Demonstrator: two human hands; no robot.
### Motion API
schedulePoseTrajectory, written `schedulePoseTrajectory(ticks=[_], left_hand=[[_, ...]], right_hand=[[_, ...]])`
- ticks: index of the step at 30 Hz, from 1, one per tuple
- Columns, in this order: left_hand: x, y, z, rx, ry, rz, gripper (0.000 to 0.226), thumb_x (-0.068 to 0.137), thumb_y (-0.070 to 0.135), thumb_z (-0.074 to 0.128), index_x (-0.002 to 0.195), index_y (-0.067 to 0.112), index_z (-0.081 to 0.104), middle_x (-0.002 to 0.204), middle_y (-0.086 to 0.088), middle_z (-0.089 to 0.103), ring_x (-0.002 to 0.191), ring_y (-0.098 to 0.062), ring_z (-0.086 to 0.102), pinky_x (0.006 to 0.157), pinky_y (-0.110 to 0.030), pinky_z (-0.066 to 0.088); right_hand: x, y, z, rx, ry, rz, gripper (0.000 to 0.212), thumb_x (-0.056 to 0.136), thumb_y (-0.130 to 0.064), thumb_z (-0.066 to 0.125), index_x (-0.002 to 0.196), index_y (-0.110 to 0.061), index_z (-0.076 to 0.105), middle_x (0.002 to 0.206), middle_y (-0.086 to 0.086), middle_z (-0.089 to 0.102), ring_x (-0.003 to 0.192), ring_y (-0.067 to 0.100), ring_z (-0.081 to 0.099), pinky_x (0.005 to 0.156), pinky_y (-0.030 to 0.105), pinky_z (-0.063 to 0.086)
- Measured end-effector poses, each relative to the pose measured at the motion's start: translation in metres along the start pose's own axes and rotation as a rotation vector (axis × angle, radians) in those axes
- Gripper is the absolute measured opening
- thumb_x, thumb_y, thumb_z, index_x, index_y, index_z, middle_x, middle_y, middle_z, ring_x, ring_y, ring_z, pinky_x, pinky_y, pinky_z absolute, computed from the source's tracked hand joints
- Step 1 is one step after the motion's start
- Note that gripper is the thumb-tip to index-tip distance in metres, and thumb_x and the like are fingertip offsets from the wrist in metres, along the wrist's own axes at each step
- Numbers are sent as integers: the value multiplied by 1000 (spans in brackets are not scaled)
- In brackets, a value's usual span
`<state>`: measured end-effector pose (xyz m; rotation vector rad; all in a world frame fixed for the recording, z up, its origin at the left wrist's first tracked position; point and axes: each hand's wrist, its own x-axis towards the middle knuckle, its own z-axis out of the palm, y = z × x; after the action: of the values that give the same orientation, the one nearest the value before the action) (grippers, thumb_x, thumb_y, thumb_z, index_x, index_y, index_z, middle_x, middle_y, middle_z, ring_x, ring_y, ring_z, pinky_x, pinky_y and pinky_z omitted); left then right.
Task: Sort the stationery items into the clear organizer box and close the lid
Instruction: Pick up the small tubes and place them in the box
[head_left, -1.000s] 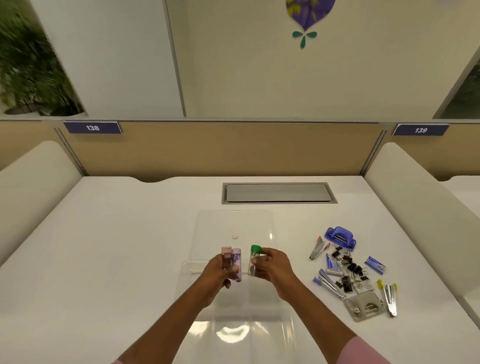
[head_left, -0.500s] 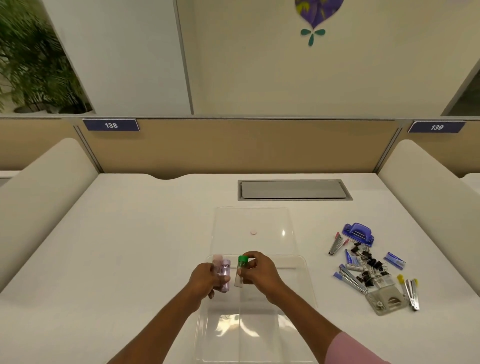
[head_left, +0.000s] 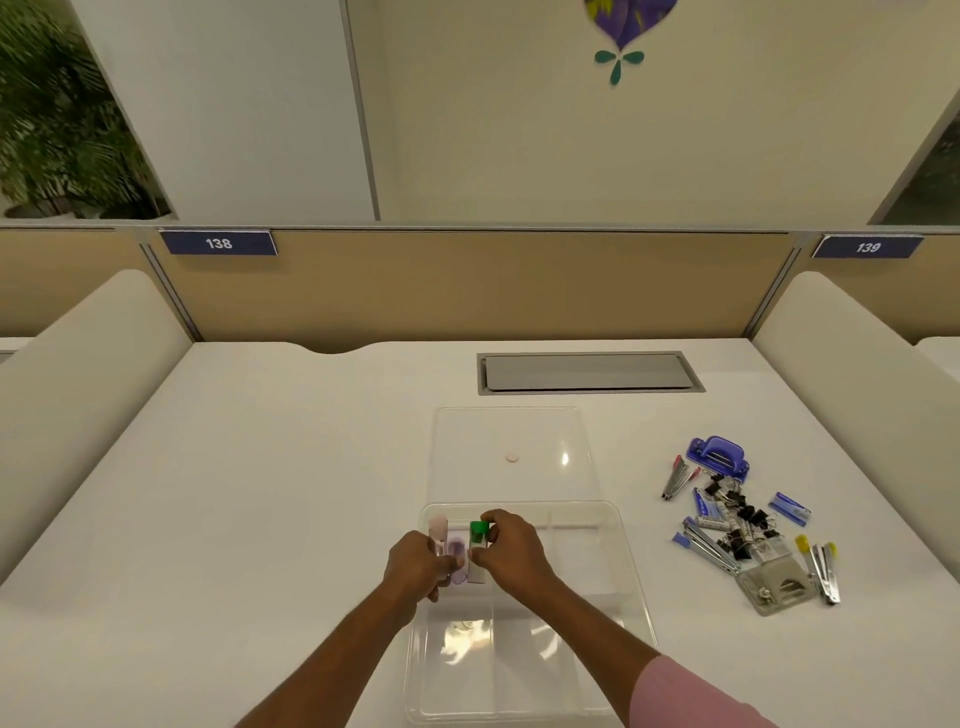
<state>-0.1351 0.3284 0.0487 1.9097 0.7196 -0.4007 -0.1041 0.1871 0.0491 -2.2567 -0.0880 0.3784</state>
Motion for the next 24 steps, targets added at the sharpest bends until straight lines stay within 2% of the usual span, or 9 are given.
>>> schedulePoseTrajectory(ticks=[5,8,11,14,16,21,24], left_hand=[[2,-3,-2,-19,-16,-23,34,77,25,79,88,3,56,75,-14,63,50,-19,56,48,-25,50],[3,-4,-2,-13,-10,-35,38,77,28,79,97,3,58,81,-14,63,53,-19,56,47,-24,50],[3,-3,-1,19,-3,-12,32,78,27,77,90,0,65,72,-11,62,48,-18,53,45,-23,47],[0,0,2,78,22,-9,26,81,27,74,85,4,63,69,-7,60,44,-15,52,43,-21,44],[-2,3,4,116,42,-8,23,81,26,74,83,13,55,75,-6,60,46,-14,53,43,-21,43],[-7,5,9,284,91,53,18,82,21,69,87,12,53,78,-4,58,53,-17,55,45,-24,47],[-11,8,12,477,155,103,18,81,28,63,78,17,49,79,-2,58,67,-20,55,56,-25,44]], right_hand=[[0,3,6,4,11,9,50,80,-22,74,126,-12,56,115,6,64,100,18,61,90,27,50],[0,5,5,46,0,23,44,83,-19,72,124,-11,59,97,2,61,93,21,63,88,32,54],[0,7,2,61,-9,14,37,80,-17,72,115,-10,63,83,-2,60,82,23,66,81,41,57],[0,11,-2,105,-13,28,32,80,-14,73,110,-7,64,77,1,62,65,15,62,65,30,58],[-1,15,-4,147,-21,44,31,81,-10,72,110,-5,64,79,4,62,63,13,60,55,22,55],[-4,26,-7,202,-26,56,27,81,-8,70,108,-5,66,87,9,66,68,14,63,55,24,57],[-5,30,-9,226,-19,67,25,81,-10,70,106,-6,68,92,10,69,69,14,63,53,24,57]])
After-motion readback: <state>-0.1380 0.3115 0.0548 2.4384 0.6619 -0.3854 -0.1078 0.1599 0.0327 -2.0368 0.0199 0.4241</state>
